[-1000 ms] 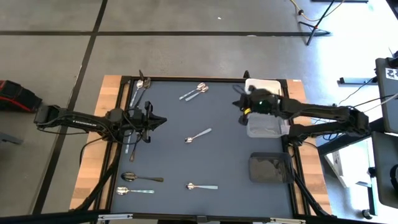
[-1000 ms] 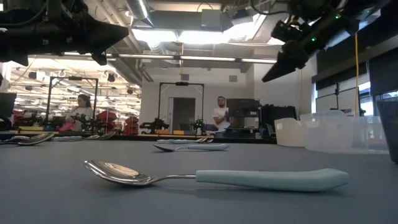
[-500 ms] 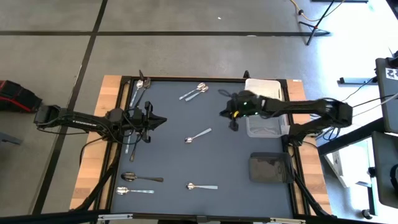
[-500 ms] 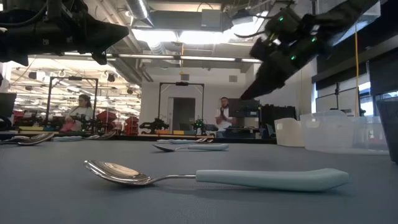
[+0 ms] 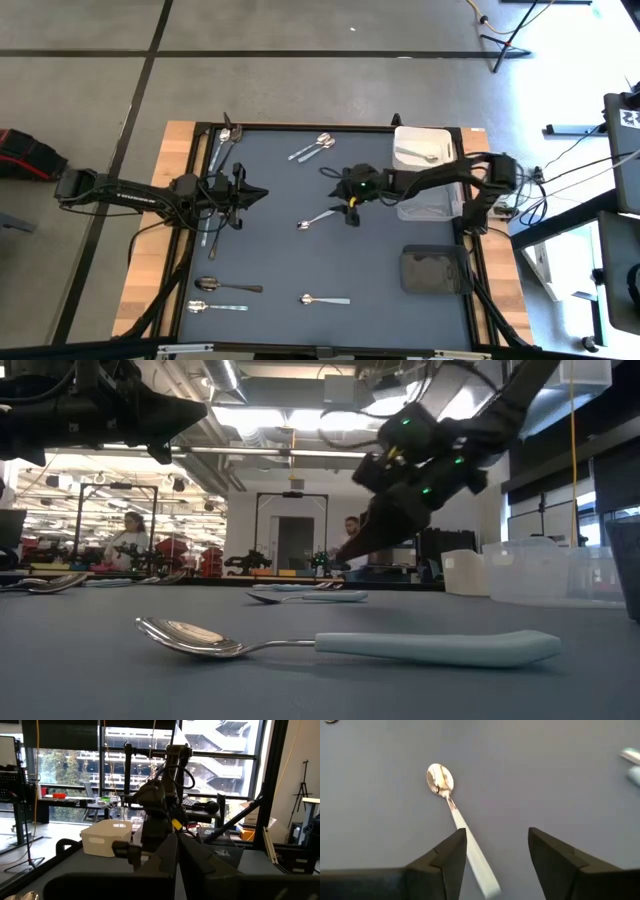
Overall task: Sort silverware by color (type)
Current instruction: Put the light blue spoon into the white bin
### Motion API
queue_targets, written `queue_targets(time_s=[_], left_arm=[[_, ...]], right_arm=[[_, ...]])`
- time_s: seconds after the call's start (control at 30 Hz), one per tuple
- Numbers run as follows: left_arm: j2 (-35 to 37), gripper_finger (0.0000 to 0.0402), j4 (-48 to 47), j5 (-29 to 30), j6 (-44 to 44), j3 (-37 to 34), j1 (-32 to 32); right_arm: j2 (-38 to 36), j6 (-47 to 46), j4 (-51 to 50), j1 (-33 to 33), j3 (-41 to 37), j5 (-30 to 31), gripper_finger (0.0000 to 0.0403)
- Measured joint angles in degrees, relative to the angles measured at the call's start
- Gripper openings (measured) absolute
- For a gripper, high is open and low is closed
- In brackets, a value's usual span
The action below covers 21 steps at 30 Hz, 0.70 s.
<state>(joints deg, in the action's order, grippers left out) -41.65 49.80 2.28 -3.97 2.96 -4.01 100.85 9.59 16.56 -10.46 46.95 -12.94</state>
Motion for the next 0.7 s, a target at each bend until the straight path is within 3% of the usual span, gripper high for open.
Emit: queue_targets(time_s=[0.3, 0.7], left_arm=[[-0.1, 0.0011, 0.4, 0.0, 0.0, 0.0, 0.0], [-0.4, 0.0011, 0.4, 0.1, 0.0, 0.0, 0.0]], right_arm=[[10.5, 0.1, 0.1, 0.0, 6.7, -8.5, 0.0170], [15.6, 3.0, 1.4, -0.1, 8.0, -9.1, 0.0096]])
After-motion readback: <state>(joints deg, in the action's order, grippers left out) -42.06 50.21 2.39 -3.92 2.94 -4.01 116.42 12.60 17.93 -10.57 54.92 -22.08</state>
